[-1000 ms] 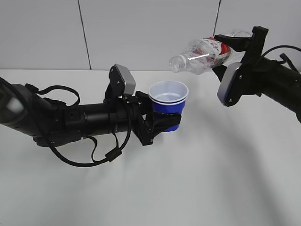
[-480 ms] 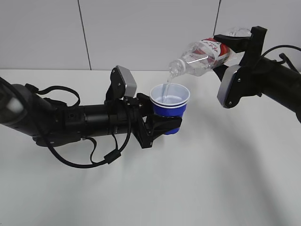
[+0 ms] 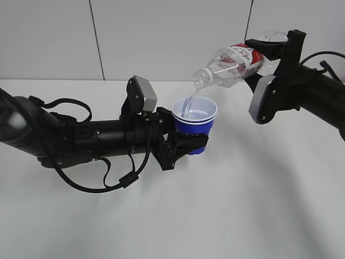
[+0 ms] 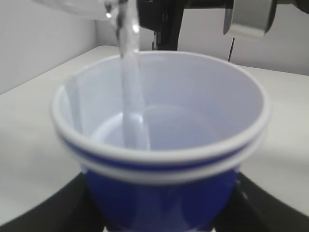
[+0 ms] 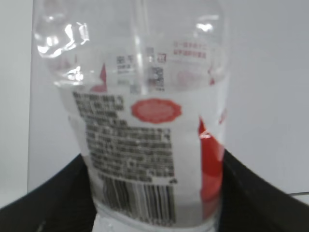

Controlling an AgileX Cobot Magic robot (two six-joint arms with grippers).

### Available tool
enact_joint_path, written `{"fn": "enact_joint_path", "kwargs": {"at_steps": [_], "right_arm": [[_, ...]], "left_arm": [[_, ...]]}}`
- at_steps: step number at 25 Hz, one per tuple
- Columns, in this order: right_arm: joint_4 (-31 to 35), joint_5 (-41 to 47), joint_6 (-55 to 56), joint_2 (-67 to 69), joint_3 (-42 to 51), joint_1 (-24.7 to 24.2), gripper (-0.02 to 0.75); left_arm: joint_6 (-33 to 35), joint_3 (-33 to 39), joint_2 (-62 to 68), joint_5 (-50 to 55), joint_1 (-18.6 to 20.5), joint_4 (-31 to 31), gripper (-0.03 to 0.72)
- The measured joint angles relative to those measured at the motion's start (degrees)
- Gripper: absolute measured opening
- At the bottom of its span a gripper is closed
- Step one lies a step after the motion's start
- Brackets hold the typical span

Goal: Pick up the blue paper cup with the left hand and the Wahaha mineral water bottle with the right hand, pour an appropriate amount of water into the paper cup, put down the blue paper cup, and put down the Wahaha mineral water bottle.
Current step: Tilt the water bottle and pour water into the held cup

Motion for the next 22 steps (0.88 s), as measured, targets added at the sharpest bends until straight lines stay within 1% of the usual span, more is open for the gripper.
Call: {"fn": "enact_joint_path", "kwargs": {"at_steps": [22], "right_arm": [[0.0, -0.2, -1.0, 0.0, 0.0, 0.0, 0.473]], "left_arm": [[0.0, 0.0, 0.0, 0.1, 0.0, 0.1, 0.446]]}}
